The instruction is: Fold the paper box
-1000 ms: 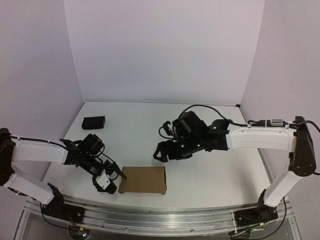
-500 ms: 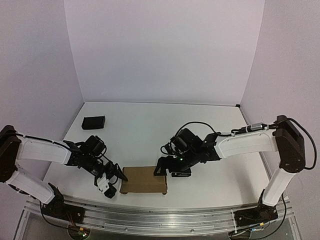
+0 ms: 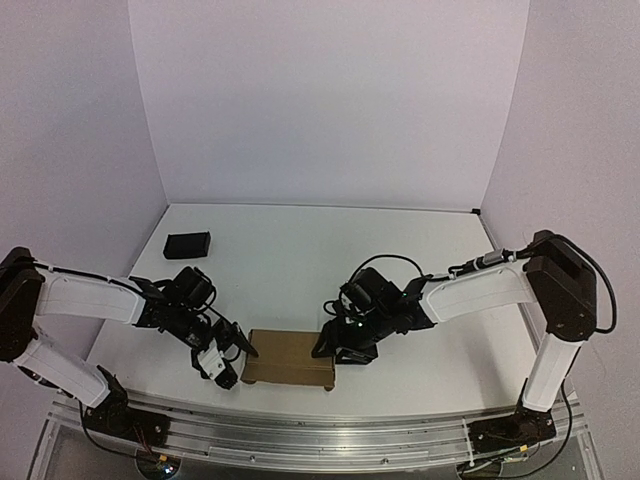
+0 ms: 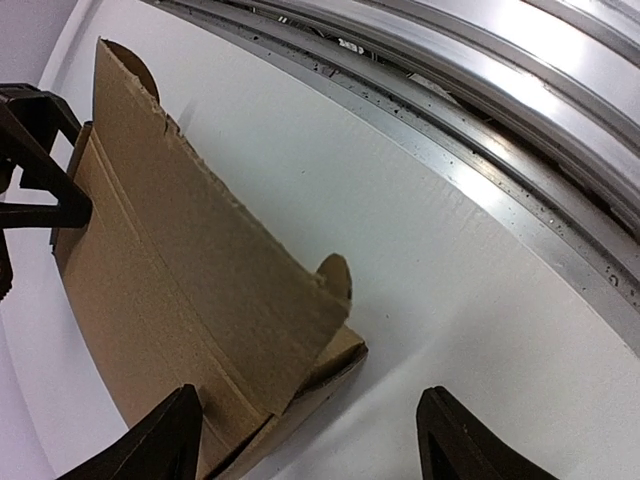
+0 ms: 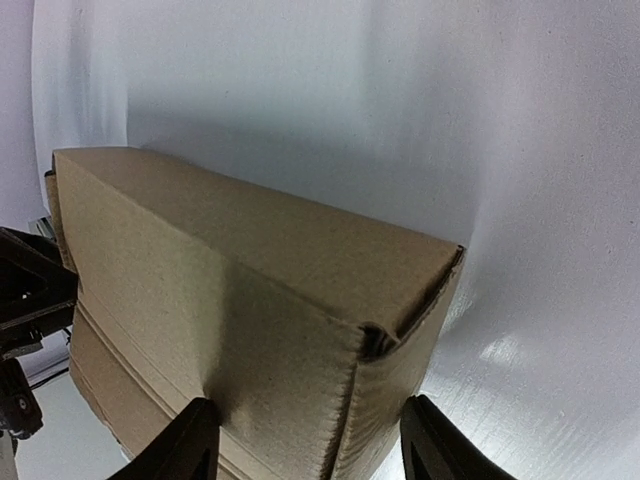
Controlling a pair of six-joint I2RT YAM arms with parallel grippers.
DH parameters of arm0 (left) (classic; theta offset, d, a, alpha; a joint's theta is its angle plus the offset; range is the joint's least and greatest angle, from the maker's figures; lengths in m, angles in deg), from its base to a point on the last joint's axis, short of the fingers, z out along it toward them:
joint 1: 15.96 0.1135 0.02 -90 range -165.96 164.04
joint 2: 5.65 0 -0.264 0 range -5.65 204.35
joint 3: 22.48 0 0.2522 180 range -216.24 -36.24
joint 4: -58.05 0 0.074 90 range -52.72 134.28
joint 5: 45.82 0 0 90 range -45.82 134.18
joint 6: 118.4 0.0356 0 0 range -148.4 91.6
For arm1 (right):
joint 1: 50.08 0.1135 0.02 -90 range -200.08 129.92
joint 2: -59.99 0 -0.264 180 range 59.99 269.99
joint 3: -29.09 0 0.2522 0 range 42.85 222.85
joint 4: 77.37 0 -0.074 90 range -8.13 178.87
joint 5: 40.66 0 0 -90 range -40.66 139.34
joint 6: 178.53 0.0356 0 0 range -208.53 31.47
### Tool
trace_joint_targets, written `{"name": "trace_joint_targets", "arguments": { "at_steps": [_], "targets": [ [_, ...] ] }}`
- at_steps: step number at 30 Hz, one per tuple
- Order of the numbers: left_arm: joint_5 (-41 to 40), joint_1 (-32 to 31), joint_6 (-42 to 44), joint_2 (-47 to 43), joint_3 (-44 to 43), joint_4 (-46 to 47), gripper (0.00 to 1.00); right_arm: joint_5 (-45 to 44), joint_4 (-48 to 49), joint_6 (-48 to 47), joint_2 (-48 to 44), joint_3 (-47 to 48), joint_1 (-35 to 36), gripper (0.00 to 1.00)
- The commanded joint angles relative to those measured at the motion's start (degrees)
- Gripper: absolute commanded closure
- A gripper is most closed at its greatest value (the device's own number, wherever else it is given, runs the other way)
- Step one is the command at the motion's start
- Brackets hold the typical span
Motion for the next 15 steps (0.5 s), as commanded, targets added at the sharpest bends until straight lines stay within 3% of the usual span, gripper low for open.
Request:
{"name": "trace_joint_targets", "arguments": {
  "at_steps": [1,5,9,12,15],
  "targets": [
    [1.0,0.5,-6.2,0.4,-5.2,-7.1,0.21,-2.1,-2.2,2.3,0.4,1.6,0.0,0.44],
    [5.7,1.7,-2.2,-0.3,-12.5,-24.3,0.16,-5.4,-3.5,2.6,1.3,2.1,-0.7,0.47],
    [9.5,1.8,-3.7,-3.7,-16.0,-33.1,0.13,-7.4,-4.3,1.1,3.5,4.2,-1.2,0.48],
    [15.7,1.8,-16.8,-3.9,-20.4,-33.0,0.14,-5.7,-4.9,-3.4,7.0,9.2,-1.9,0.48],
    [17.8,1.1,-36.6,-1.6,-22.6,-25.2,0.16,-3.6,-6.6,-9.0,11.1,14.3,-3.4,0.48]
  ]
}}
